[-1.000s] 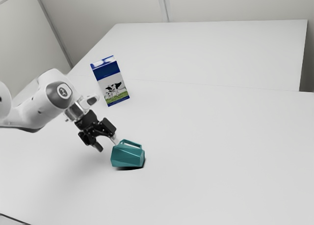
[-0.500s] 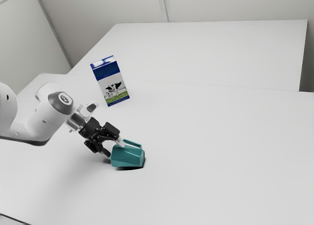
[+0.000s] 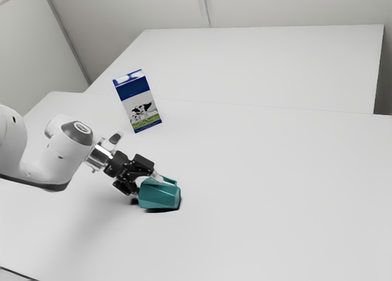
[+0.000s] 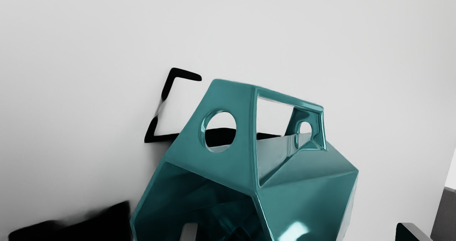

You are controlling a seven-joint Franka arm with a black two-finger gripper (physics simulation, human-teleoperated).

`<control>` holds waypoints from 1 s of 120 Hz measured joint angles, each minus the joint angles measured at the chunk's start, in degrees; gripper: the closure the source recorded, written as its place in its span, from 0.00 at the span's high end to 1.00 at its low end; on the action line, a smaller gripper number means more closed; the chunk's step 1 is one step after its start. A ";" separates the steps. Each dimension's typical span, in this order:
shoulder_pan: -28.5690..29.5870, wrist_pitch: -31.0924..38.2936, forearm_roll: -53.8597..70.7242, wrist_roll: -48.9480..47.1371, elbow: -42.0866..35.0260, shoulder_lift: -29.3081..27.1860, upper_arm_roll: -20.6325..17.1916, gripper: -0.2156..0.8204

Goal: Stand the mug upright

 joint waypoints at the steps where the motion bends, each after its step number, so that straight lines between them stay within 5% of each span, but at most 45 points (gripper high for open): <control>1: -0.03 0.00 -0.10 0.08 0.01 0.05 -0.01 0.79; 32: -1.32 0.14 -2.66 2.61 -0.64 0.55 -0.03 0.76; 120: -1.48 0.73 -3.77 6.68 -0.22 0.08 -0.11 0.25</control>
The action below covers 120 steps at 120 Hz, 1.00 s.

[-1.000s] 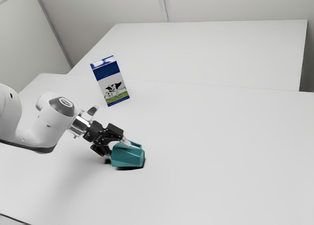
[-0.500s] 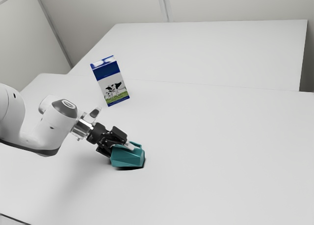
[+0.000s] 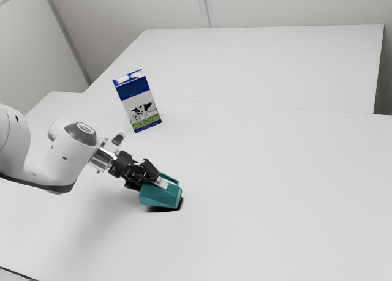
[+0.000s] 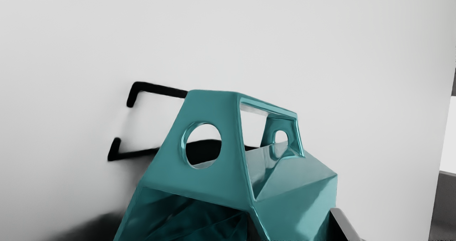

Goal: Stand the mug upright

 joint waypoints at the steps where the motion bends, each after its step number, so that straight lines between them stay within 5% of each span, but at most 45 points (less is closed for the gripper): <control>1: -0.05 0.00 -0.01 0.02 0.04 -0.03 0.00 0.25; 76: -4.04 0.96 1.08 1.97 6.15 -2.32 -2.12 0.06; 120: -4.53 3.11 38.03 -2.06 15.40 -2.18 -4.18 0.05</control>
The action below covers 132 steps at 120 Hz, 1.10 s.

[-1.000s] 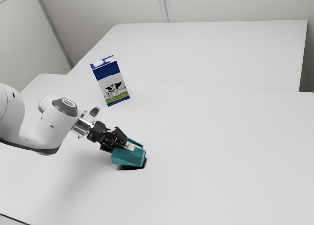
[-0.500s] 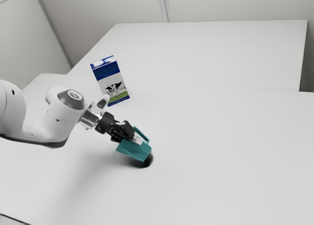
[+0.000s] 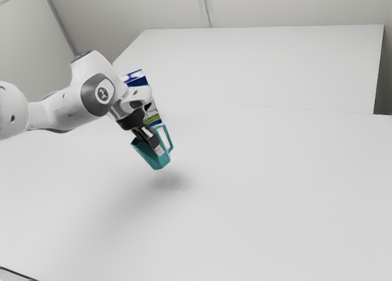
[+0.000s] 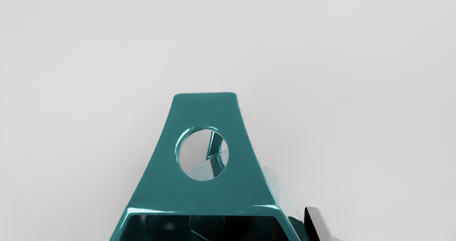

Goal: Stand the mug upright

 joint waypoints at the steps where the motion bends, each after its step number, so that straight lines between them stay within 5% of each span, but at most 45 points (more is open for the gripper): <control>1: -0.05 0.09 0.70 -0.09 0.06 0.12 -0.01 0.05; 42: -4.49 6.17 12.29 -2.61 0.59 5.10 -0.05 0.04; 132: -5.66 12.56 14.15 -5.62 -0.01 8.76 -0.11 0.06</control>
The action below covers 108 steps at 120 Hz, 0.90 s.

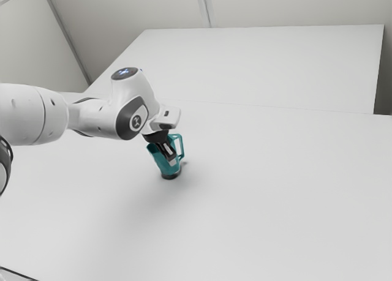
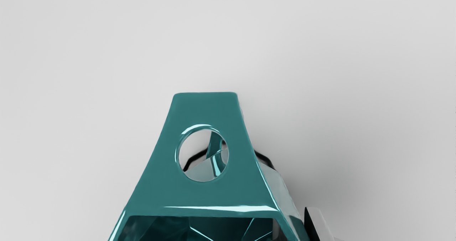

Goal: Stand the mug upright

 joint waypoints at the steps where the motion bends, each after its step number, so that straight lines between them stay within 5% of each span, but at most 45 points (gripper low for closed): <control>1: 0.00 0.01 -0.05 -0.02 0.00 0.00 0.00 0.06; 60: 0.03 -0.08 -1.37 0.09 0.13 -0.25 -0.04 0.58; 108: -0.15 -2.89 -1.07 -0.98 4.03 -4.25 -1.18 0.75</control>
